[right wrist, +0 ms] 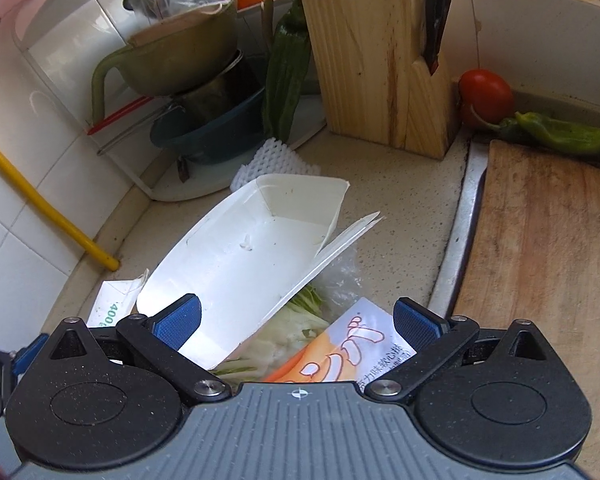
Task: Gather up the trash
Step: 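Close the right tool on the white foam tray edge while the left tool approaches the white foam box, then close the left tool on the white foam box while the right tool holds the foam tray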
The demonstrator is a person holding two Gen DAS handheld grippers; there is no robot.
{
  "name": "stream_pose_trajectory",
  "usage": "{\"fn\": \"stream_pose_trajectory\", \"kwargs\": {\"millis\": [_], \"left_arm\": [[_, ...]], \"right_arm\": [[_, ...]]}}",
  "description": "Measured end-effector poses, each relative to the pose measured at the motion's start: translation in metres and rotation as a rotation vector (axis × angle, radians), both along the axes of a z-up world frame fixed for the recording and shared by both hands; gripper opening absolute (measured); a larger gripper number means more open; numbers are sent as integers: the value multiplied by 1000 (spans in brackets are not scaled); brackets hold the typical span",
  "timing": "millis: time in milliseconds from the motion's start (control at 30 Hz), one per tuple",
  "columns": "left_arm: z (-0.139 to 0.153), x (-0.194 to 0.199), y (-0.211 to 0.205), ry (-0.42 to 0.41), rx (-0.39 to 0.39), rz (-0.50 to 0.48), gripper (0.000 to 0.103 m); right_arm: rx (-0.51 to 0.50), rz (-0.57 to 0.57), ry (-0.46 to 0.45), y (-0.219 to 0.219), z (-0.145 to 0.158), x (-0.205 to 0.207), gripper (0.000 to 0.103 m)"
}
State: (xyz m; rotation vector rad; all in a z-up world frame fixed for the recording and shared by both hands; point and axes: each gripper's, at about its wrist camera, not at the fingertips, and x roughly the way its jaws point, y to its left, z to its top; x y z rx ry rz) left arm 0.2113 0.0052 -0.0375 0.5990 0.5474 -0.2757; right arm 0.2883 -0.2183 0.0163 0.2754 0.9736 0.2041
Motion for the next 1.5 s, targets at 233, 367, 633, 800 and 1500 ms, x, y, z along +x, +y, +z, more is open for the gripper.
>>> {"fn": "stream_pose_trajectory", "kwargs": {"millis": [233, 367, 633, 800, 1500], "left_arm": [[-5, 22, -4, 12, 25, -49, 97], [-1, 30, 1, 11, 18, -63, 98], [-1, 43, 8, 80, -46, -102, 87], [4, 54, 14, 105, -88, -100, 85], [37, 91, 57, 245, -404, 4, 69]], "right_arm": [[13, -3, 29, 8, -8, 13, 103], [54, -25, 31, 5, -9, 18, 103], [149, -48, 66, -1, -15, 28, 71], [174, -31, 137, 2, -30, 30, 51], [275, -57, 47, -25, -1, 19, 19]]}}
